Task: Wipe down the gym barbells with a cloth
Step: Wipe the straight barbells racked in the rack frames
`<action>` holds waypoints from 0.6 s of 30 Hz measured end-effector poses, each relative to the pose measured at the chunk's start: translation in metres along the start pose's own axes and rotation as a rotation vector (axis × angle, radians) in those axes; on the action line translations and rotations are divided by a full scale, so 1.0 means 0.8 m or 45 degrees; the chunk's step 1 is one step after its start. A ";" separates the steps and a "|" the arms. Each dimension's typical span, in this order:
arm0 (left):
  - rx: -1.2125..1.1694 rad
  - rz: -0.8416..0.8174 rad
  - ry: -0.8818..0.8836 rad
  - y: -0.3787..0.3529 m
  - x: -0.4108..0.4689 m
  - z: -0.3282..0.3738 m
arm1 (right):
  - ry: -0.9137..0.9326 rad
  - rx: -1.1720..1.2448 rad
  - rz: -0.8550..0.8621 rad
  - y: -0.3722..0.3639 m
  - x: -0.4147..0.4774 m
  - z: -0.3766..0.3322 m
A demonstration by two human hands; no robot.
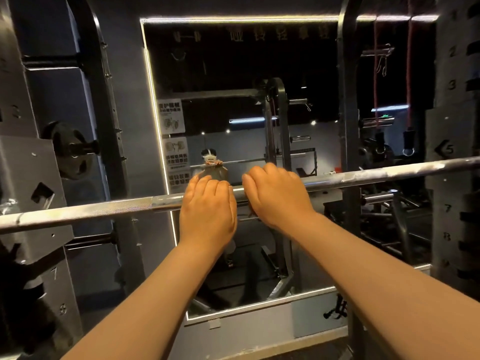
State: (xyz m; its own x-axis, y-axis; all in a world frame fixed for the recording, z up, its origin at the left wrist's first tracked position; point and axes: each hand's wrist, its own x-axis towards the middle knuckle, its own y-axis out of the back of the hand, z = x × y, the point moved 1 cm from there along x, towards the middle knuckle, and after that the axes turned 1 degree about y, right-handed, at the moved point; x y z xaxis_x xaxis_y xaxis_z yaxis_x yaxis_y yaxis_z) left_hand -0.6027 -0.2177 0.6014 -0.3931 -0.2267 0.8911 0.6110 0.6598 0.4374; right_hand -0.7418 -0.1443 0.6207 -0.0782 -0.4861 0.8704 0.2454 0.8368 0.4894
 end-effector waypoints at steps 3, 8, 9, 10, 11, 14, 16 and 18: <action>-0.003 0.015 0.000 0.000 -0.001 0.000 | -0.105 0.071 0.081 -0.007 -0.008 -0.014; -0.030 0.035 -0.011 0.002 -0.002 0.000 | 0.129 0.102 0.194 -0.024 -0.050 -0.001; -0.031 0.039 -0.009 0.003 -0.002 0.000 | 0.154 0.083 0.173 -0.017 -0.040 0.009; -0.030 0.038 -0.007 0.003 -0.002 -0.001 | 0.136 0.061 0.137 -0.009 -0.029 0.022; -0.027 0.032 -0.008 0.004 -0.002 -0.002 | 0.074 0.047 0.076 -0.002 -0.020 0.037; -0.009 -0.022 -0.013 0.004 -0.002 -0.005 | -0.229 0.023 0.089 0.003 -0.019 0.076; 0.001 -0.062 0.021 0.003 -0.001 0.000 | -0.354 0.083 0.194 -0.004 -0.029 0.070; -0.002 -0.085 0.087 0.002 0.003 0.008 | -0.314 0.139 0.198 -0.010 -0.035 0.041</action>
State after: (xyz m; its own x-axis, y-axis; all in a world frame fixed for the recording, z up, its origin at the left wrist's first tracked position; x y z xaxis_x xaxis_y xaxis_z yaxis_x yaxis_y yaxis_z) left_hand -0.6069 -0.2129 0.6032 -0.3852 -0.3184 0.8662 0.5861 0.6406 0.4961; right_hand -0.7731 -0.1289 0.5945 -0.2830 -0.2853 0.9157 0.1687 0.9250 0.3404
